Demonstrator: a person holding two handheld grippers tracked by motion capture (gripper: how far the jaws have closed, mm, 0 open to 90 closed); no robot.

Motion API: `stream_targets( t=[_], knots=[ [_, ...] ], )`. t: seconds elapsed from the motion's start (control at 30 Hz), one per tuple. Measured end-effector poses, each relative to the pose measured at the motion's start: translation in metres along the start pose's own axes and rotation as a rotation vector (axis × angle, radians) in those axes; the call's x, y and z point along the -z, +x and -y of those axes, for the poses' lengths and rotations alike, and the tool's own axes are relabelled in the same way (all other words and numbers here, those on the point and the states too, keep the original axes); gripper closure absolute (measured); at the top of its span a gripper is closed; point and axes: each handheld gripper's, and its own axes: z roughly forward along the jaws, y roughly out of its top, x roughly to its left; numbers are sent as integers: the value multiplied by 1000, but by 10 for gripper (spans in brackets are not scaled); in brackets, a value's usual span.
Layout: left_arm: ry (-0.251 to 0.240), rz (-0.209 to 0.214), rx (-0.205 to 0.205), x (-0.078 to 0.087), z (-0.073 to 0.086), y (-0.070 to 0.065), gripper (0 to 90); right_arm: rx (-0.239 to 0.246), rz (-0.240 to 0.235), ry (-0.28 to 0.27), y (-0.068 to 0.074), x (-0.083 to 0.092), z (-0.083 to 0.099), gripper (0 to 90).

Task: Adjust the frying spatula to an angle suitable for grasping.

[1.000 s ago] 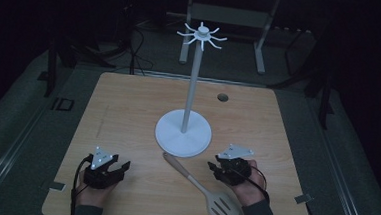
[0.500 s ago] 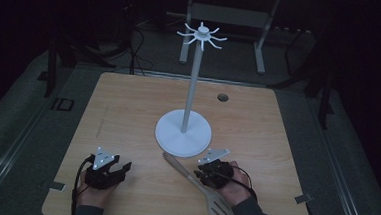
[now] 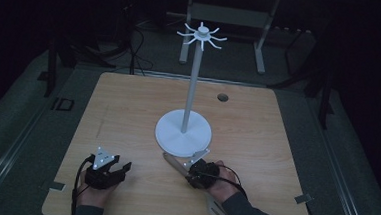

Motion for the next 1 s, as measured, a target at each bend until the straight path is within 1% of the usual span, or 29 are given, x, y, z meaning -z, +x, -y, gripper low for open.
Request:
stream_targets(
  t=[0.03, 0.17, 0.23, 0.3, 0.43, 0.5, 0.53, 0.67, 0.73, 0.87, 1.0],
  knots=[
    [0, -1, -1, 0, 0, 0, 473, -2, 0, 5, -1, -2, -1, 709],
    [2, 1, 2, 0, 0, 0, 473, -9, -25, 33, -3, -8, -3, 710],
    [3, 0, 1, -1, 0, 0, 473, -8, -31, 29, -4, -9, -4, 727],
    [5, -1, 0, 0, 0, 0, 473, -2, -27, 32, -4, -9, -4, 735],
    [3, 1, 5, 0, 0, 1, 473, -9, -11, 21, -5, -6, -1, 755],
    [3, 0, 5, -1, 0, 1, 473, -25, 0, 9, -10, -2, 1, 753],
    [3, 0, 6, -1, 0, 1, 473, -39, 16, 4, -15, 0, 3, 753],
    [9, -1, 4, -1, 0, 0, 473, -98, 42, -8, -33, 7, 7, 752],
    [13, -1, 2, -2, 0, 0, 474, -119, 39, -10, -40, 8, 9, 751],
    [14, -1, 4, -2, 0, 0, 473, -129, 49, 9, -46, 5, 8, 743],
    [12, -2, 5, -2, 0, 1, 473, -126, 64, 20, -46, 2, 6, 733]
  ],
)
